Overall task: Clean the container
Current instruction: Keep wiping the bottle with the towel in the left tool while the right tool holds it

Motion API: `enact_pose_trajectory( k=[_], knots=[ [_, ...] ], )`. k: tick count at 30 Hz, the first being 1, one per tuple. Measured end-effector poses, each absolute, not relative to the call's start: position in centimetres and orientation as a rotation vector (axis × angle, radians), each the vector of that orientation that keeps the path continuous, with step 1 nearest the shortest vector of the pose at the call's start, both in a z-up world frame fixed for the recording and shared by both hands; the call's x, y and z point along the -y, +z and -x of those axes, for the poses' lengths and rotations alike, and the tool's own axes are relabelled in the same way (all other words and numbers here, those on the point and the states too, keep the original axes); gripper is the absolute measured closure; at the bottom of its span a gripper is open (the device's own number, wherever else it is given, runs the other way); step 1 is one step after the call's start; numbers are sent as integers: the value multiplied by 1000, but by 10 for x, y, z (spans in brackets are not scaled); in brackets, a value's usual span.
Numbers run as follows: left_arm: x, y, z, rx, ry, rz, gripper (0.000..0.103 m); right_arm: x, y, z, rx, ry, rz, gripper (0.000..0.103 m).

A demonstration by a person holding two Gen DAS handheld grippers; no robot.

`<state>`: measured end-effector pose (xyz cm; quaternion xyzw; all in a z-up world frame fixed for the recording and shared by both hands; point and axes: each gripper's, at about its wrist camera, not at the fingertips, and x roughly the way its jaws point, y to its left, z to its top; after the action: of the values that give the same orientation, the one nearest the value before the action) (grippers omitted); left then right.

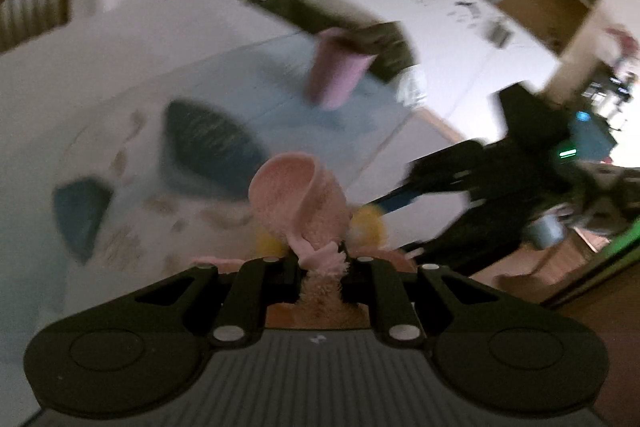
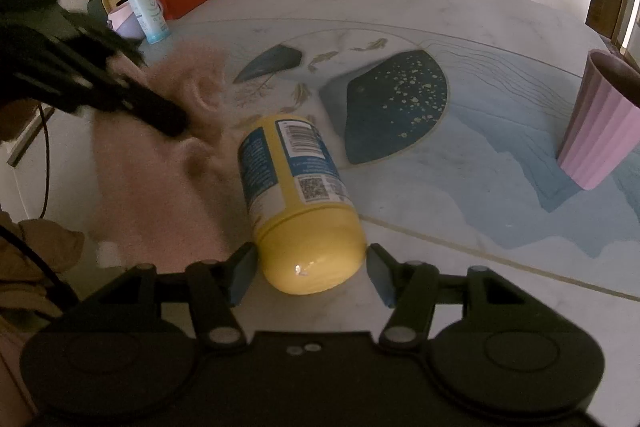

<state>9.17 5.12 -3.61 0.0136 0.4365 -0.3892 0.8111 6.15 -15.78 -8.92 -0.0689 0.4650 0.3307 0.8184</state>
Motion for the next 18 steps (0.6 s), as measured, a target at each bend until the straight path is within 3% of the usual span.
enact_pose_trajectory(
  k=[10,18],
  knots=[
    [31,-48,-99,-948,-1026,-117,89,157,-88,-58,-978,703,189,44],
    [43,-71,-113,-1008,-982,-161,89,158,-88,-57,-961,715,246,44]
  ],
)
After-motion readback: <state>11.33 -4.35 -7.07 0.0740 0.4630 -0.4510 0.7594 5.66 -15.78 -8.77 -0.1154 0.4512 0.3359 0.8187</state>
